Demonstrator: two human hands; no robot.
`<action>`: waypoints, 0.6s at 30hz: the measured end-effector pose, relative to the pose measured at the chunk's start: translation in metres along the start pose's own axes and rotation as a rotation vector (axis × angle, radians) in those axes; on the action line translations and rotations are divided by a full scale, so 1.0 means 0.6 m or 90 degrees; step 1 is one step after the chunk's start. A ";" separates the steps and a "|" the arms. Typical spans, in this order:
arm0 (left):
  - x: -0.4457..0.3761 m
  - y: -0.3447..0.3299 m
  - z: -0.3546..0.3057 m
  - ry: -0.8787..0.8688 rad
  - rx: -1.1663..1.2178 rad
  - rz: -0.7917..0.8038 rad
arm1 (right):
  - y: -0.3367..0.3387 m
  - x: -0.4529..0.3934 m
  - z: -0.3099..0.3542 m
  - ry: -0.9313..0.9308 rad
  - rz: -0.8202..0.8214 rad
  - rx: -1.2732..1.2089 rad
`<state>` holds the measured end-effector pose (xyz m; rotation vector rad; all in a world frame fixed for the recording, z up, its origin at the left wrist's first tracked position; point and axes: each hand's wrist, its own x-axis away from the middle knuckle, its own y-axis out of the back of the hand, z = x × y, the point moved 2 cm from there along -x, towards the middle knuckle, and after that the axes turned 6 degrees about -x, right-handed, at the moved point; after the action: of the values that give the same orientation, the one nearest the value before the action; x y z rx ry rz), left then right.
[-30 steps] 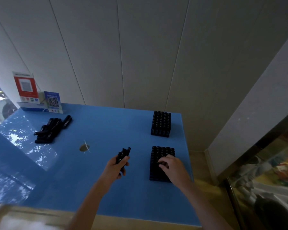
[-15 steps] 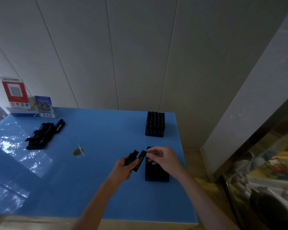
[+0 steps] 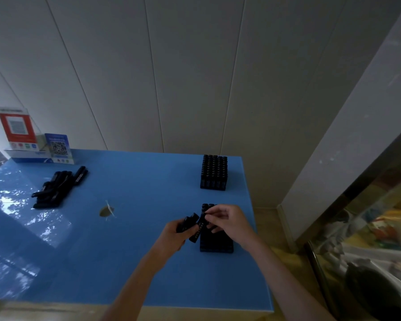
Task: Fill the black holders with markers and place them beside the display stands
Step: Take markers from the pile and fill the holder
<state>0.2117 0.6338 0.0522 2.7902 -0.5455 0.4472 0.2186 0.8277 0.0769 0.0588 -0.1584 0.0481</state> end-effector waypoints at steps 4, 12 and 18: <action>-0.010 0.011 0.011 0.019 -0.012 -0.047 | 0.013 -0.003 -0.003 0.020 -0.010 0.014; -0.015 0.045 0.028 0.032 0.029 -0.108 | 0.054 0.002 -0.043 0.074 -0.039 0.343; -0.010 0.063 0.044 0.049 0.053 -0.147 | 0.048 0.003 -0.073 0.095 -0.043 0.410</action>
<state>0.1975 0.5935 0.0331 2.8542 -0.1881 0.5330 0.2254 0.8592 0.0357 0.7013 0.0138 0.0349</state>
